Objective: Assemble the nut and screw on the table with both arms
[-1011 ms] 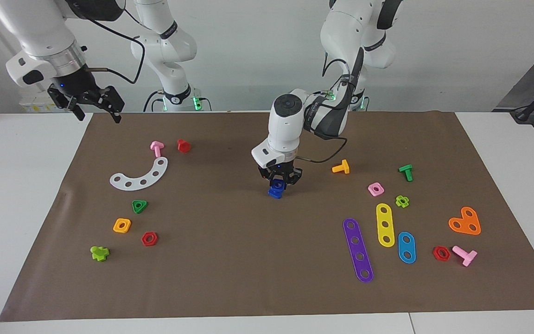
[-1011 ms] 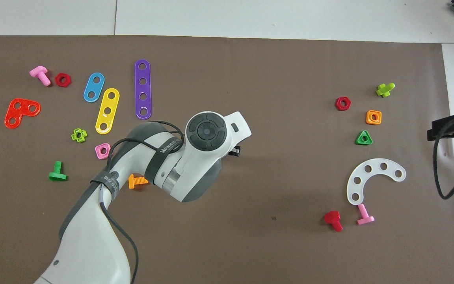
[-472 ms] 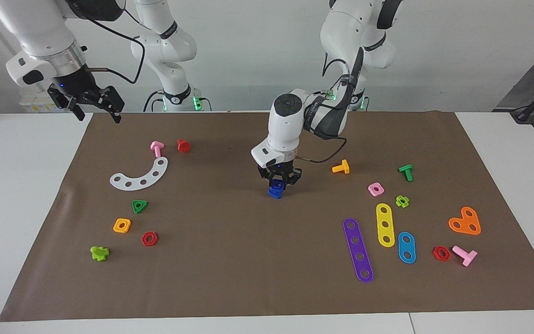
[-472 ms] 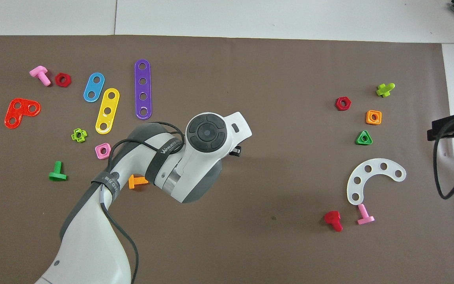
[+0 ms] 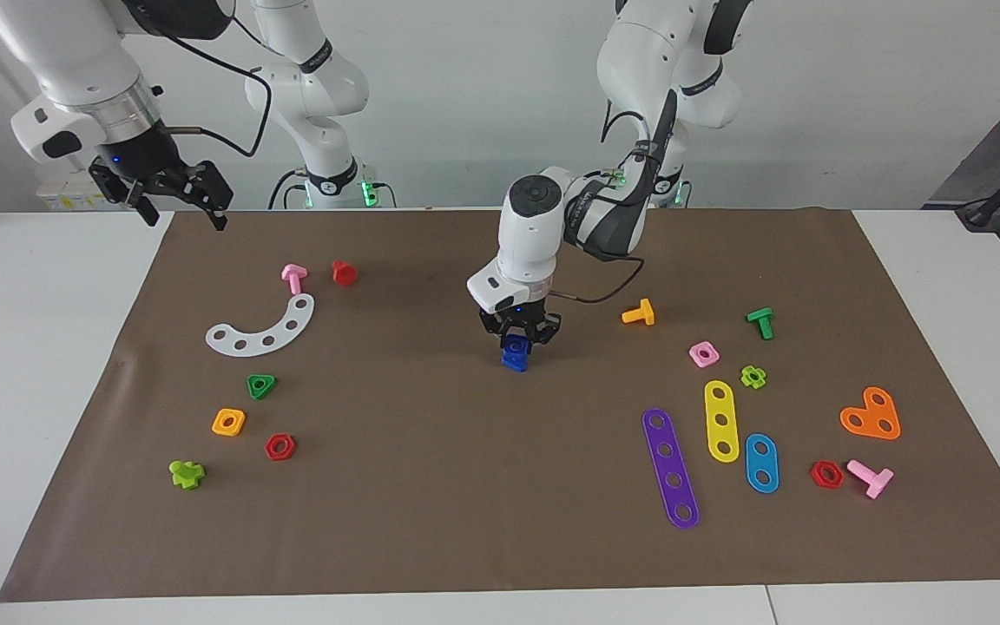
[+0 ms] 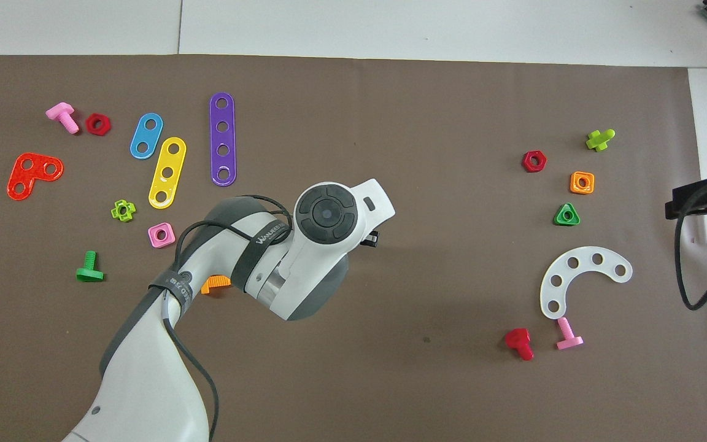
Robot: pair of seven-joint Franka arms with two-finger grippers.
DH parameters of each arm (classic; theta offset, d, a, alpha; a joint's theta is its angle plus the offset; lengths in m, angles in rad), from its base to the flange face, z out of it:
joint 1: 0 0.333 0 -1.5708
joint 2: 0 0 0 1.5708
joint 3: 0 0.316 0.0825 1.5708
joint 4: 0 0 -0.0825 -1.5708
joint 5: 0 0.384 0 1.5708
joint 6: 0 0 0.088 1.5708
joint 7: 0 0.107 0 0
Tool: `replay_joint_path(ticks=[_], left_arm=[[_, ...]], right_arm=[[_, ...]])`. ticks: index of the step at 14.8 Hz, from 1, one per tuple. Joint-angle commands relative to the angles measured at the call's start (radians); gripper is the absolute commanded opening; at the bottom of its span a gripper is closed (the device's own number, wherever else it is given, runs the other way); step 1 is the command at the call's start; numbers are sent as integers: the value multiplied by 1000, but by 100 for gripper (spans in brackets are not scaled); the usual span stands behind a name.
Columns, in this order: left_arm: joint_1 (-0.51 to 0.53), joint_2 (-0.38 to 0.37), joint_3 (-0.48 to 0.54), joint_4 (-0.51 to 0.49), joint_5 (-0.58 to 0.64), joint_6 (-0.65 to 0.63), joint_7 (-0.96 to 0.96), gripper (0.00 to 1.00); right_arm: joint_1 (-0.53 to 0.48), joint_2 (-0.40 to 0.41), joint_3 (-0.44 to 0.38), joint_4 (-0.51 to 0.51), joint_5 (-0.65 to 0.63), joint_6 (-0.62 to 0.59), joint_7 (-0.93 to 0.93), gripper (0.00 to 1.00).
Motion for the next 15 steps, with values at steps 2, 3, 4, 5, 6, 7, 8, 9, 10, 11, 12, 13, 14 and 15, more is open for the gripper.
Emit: replay_joint_path(ticks=[2, 3, 4, 5, 6, 7, 8, 9, 10, 11, 12, 13, 14, 15], left_arm=[[-22, -25, 16, -47, -12, 29, -13, 0], [-19, -25, 18, -47, -12, 29, -13, 0], [-18, -23, 18, -44, -12, 41, -13, 38], [-18, -23, 18, -44, -12, 47, -13, 83], [-19, -23, 19, -41, -12, 46, -13, 99], [-18, -26, 21, -38, -12, 40, -13, 100], [-13, -34, 21, -38, -12, 34, -13, 100], [-10, -49, 22, -39, -12, 29, -12, 100], [-5, -66, 25, -44, -10, 23, -10, 100], [8, -86, 25, -47, -12, 6, -10, 100], [28, -109, 25, -48, -10, -20, -4, 100], [53, -130, 25, -51, -10, -47, 7, 100], [76, -156, 25, -62, -10, -76, 10, 100], [100, -178, 25, -71, -10, -92, 28, 100]], right_arm=[[-1, -16, 2, -15, 18, 7, 11, 100], [-1, -16, 2, -17, 18, 7, 11, 100], [-1, -16, 2, -15, 18, 8, 11, 100], [-1, -16, 2, -15, 18, 7, 11, 100], [-1, -16, 2, -15, 18, 7, 11, 100], [-1, -16, 2, -15, 18, 8, 11, 100], [-1, -16, 2, -15, 18, 7, 11, 100], [-1, -16, 2, -17, 18, 7, 11, 100], [-1, -16, 2, -17, 18, 8, 11, 100], [-1, -16, 2, -17, 18, 7, 11, 100], [-1, -16, 2, -15, 18, 7, 9, 100], [-1, -16, 2, -17, 18, 8, 11, 100], [-1, -16, 2, -15, 18, 7, 11, 100], [-1, -16, 2, -17, 18, 7, 11, 100]])
